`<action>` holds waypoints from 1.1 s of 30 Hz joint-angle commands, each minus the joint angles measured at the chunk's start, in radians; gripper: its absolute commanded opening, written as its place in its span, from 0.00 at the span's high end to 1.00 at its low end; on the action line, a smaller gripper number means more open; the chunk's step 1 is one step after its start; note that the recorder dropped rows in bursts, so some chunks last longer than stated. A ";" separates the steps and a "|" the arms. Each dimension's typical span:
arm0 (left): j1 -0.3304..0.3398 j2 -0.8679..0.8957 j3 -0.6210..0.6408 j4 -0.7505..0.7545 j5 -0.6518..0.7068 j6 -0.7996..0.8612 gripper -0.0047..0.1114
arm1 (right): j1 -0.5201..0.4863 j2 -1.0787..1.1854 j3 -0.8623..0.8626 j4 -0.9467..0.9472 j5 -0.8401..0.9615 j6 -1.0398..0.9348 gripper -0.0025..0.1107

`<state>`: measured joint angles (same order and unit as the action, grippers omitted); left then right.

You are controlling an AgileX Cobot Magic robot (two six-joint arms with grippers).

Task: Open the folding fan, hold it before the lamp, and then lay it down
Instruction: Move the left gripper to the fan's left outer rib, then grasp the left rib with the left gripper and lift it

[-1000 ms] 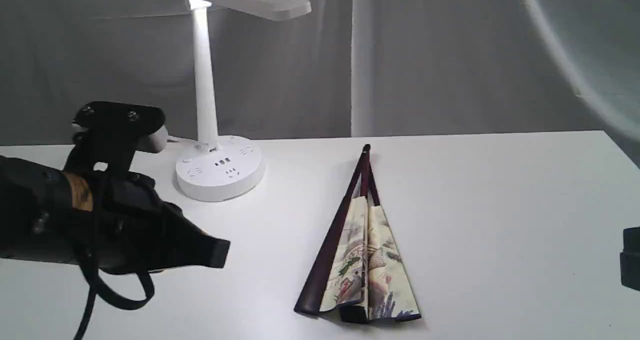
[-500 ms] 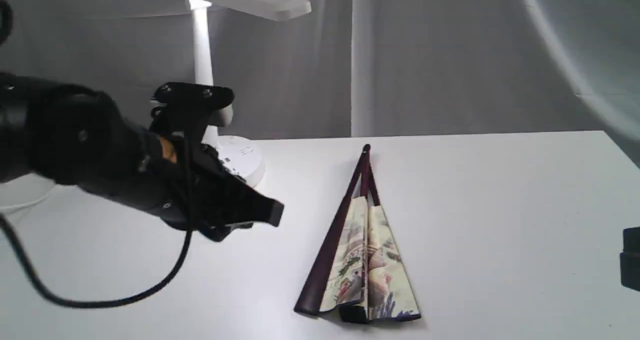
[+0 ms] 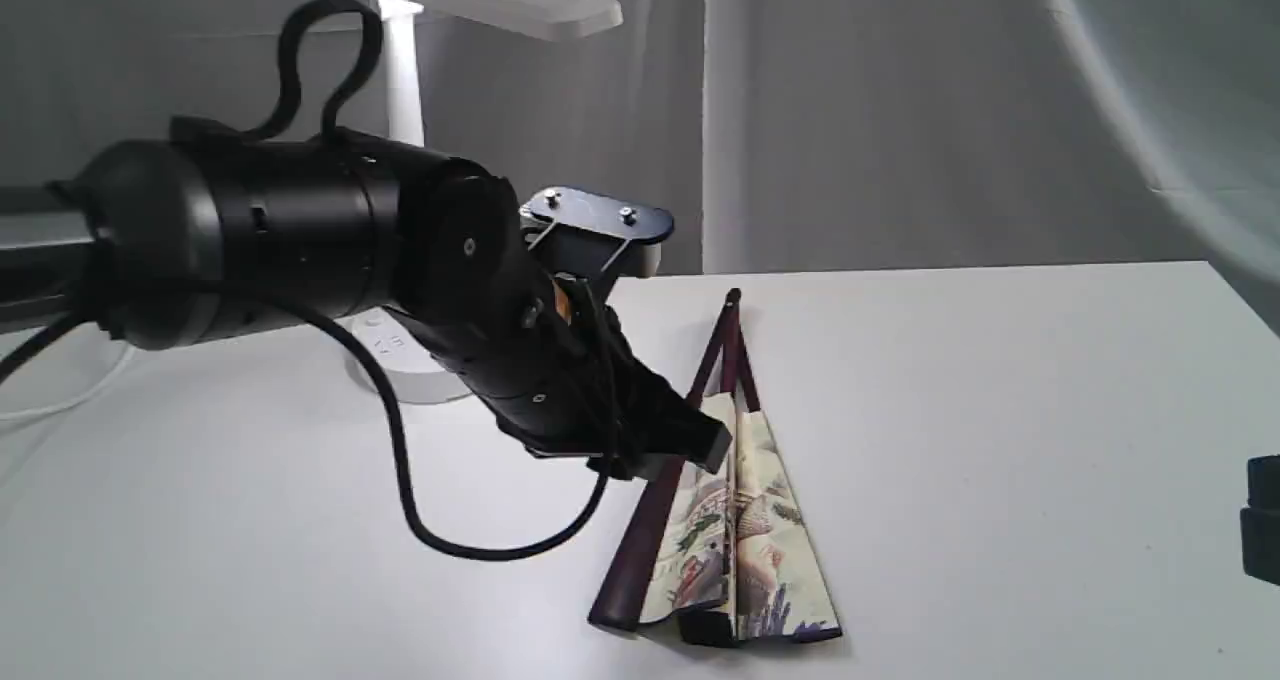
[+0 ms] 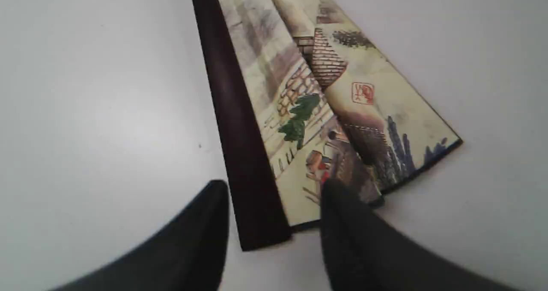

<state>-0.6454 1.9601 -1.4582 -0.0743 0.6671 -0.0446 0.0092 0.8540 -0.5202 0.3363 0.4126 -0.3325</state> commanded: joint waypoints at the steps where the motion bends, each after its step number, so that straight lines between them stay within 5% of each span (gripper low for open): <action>1: -0.004 0.033 -0.034 0.028 -0.031 -0.004 0.54 | 0.002 0.003 -0.006 -0.012 -0.004 -0.004 0.75; 7: 0.024 0.071 -0.036 -0.005 -0.164 -0.027 0.53 | 0.002 0.003 -0.006 -0.012 -0.004 -0.004 0.75; 11: 0.063 0.088 -0.036 -0.129 -0.166 0.015 0.53 | 0.002 0.003 -0.006 -0.012 -0.004 -0.004 0.75; 19: 0.065 0.089 -0.036 -0.060 -0.130 0.021 0.54 | 0.002 0.003 -0.006 -0.012 -0.004 -0.004 0.75; 33: -0.022 0.206 -0.036 -0.041 -0.204 -0.097 0.54 | 0.002 0.003 -0.006 -0.011 -0.006 -0.004 0.75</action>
<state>-0.6664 2.1557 -1.4886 -0.1248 0.4855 -0.1058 0.0092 0.8540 -0.5202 0.3354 0.4126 -0.3325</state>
